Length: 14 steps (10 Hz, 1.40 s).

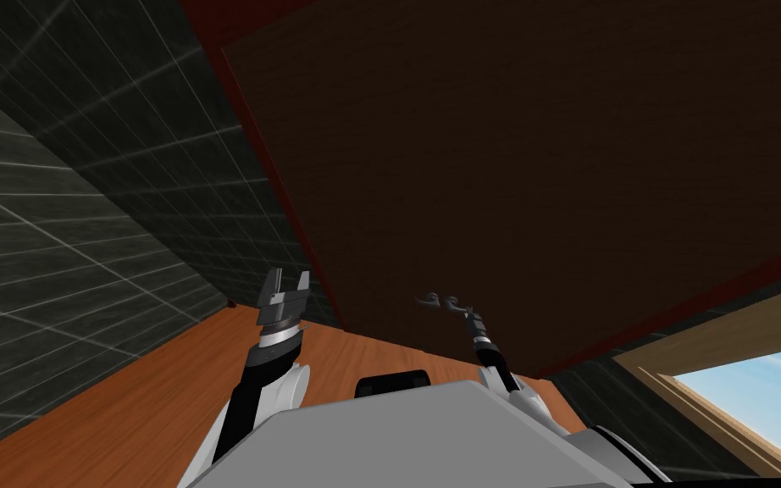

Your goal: Pull the door open

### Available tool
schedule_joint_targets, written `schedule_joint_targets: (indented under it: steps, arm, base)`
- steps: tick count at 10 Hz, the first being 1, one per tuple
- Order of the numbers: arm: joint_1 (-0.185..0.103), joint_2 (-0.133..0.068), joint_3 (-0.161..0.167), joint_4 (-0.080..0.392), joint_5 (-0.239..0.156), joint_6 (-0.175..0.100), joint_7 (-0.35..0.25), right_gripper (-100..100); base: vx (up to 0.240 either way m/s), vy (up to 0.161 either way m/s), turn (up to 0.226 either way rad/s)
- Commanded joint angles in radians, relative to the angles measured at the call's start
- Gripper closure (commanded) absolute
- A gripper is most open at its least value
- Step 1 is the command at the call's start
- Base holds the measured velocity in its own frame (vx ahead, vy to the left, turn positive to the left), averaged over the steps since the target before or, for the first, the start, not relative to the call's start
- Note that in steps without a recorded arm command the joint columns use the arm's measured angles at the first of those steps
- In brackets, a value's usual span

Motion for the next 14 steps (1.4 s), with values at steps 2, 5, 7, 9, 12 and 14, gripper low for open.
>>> schedule_joint_targets:
  steps: [2, 5, 7, 9, 12, 14]
  arm:
    - [0.036, -0.027, -0.007, -0.014, -0.006, 0.009, -0.008, 100]
    - [0.049, -0.044, 0.024, -0.022, 0.008, -0.01, -0.035, 100]
    - [0.05, -0.048, 0.062, -0.035, 0.026, -0.028, -0.06, 100]
    - [0.048, -0.048, 0.09, -0.045, 0.04, -0.039, -0.076, 100]
    - [0.046, -0.047, 0.105, -0.036, 0.047, -0.045, -0.084, 100]
    - [0.046, -0.047, 0.105, -0.048, 0.047, -0.045, -0.084, 100]
  base:
    - [-0.152, -0.005, 0.014]
    - [-0.181, 0.027, 0.083]
    - [-0.204, -0.017, 0.136]
    - [-0.18, -0.056, 0.114]
    - [-0.079, -0.04, 0.058]
    - [0.015, 0.003, -0.022]
